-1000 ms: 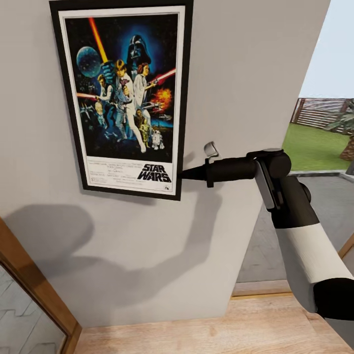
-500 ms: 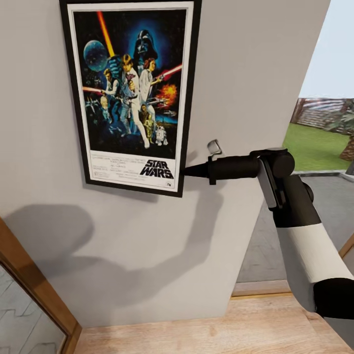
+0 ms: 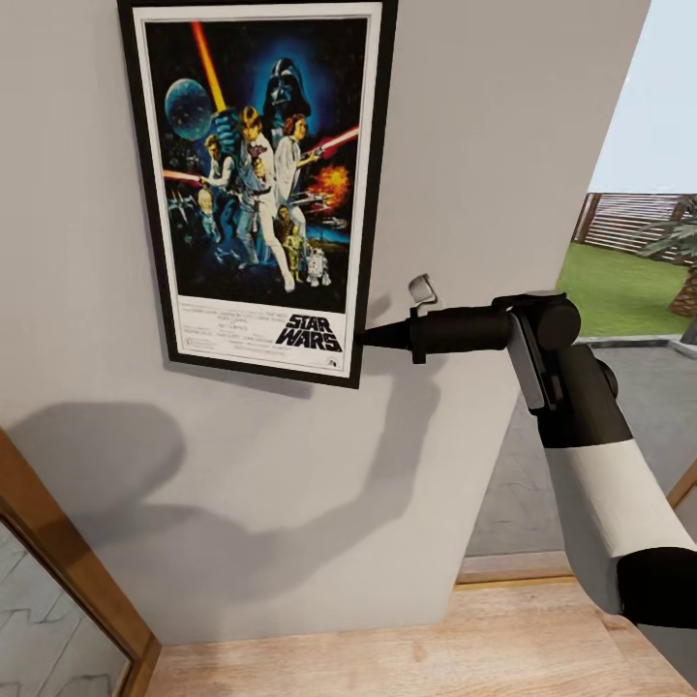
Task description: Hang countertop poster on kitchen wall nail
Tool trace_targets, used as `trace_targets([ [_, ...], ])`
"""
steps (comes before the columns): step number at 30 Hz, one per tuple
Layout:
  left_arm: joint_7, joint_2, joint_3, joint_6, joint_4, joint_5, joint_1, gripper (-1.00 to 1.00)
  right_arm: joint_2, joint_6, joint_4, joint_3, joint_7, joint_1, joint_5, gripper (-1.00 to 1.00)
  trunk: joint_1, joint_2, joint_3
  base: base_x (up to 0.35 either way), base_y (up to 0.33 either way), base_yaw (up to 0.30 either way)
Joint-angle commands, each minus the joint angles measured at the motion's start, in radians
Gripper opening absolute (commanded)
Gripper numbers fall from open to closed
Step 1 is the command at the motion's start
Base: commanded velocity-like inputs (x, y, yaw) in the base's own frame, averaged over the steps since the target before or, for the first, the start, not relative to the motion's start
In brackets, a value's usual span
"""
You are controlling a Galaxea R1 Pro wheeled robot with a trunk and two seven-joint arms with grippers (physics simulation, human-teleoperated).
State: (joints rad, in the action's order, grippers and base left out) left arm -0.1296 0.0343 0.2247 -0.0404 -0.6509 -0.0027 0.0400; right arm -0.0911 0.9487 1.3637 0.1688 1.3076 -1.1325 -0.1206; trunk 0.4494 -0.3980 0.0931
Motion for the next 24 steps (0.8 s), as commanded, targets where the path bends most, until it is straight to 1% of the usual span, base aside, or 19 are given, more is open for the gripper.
trace_targets([
  [1, -0.007, -0.001, 0.004, -0.001, -0.001, 0.000, 0.000, 1.00, -0.001, 0.008, 0.000, 0.002, -0.002, -0.001, -0.007, -1.00, 0.001, -0.002, 0.002, 0.000, 0.000, 0.000],
  [24, -0.007, -0.001, 0.004, -0.001, -0.001, 0.000, 0.000, 1.00, -0.001, 0.007, 0.000, 0.003, -0.002, -0.001, -0.007, -1.00, 0.001, -0.002, 0.002, 0.000, 0.000, 0.000],
])
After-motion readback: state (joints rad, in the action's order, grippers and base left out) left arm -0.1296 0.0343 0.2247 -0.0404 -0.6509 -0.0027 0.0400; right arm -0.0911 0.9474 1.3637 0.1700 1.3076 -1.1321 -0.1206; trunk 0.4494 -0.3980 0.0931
